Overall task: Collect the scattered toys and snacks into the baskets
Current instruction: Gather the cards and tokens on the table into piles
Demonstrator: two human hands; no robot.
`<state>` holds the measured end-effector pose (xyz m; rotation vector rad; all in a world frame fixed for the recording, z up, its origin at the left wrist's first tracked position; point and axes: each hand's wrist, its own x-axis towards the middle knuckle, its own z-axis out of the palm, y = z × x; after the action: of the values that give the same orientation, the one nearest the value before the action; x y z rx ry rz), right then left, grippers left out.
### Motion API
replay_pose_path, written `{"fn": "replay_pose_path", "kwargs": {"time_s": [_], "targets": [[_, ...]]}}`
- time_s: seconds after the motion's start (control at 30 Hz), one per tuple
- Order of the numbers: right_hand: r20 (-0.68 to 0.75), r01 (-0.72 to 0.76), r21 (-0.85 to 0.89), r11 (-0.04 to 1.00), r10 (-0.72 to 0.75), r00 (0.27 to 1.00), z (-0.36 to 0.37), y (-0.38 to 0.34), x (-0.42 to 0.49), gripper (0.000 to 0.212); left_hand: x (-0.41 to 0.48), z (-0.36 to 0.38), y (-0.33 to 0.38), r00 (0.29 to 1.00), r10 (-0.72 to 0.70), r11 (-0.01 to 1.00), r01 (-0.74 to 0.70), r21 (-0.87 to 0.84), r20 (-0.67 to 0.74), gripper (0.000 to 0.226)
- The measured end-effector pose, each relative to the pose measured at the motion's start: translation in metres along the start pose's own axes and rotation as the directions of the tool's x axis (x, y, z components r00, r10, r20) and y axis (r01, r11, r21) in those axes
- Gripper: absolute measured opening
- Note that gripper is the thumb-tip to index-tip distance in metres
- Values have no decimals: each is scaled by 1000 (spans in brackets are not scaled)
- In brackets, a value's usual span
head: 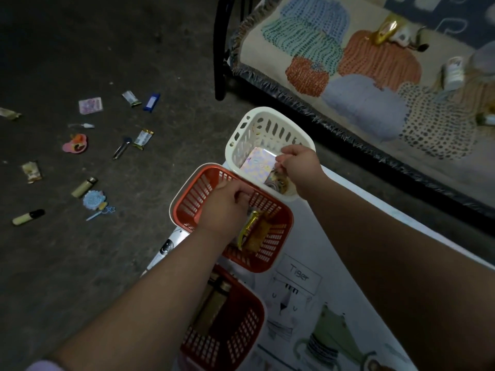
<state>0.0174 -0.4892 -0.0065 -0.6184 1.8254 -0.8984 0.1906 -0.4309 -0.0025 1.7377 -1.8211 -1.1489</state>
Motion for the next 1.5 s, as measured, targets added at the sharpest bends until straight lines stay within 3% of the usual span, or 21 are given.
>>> {"fn": "replay_pose_path", "kwargs": {"time_s": [0.07,0.2,0.5,0.77,0.9,1.13,1.3,1.43,1.5], "targets": [[57,52,134,990,-60,997,-8,4,-14,20,-4,2,7,1000,5,1000,-5,-6,-2,17],[-18,109,108,988,-108,994,-39,17,-41,29,-17,13,28,1000,20,1000,-20,-15,16,17],[-67,34,104,994,-27,997,-128,81,-107,22,-66,75,66,991,82,996,-79,-30,110,16],[-94,-101,133,986,114,989,-228,175,-176,19,-142,167,90,943,62,987,-107,121,328,16],[-132,-209,101,973,221,966,-282,238,-204,16,-181,225,102,885,56,973,-152,175,462,13],[-238,-283,20,959,279,930,-370,337,-250,15,-236,322,117,792,42,946,-227,229,609,17],[-308,-350,-36,936,323,895,-399,375,-269,19,-252,359,120,777,35,916,-277,291,628,25],[-367,-351,-149,925,277,888,-423,402,-277,26,-267,388,121,745,-19,848,-342,405,667,49],[-433,-326,-238,915,200,879,-433,411,-269,31,-274,396,120,729,-71,775,-389,498,681,49]]}}
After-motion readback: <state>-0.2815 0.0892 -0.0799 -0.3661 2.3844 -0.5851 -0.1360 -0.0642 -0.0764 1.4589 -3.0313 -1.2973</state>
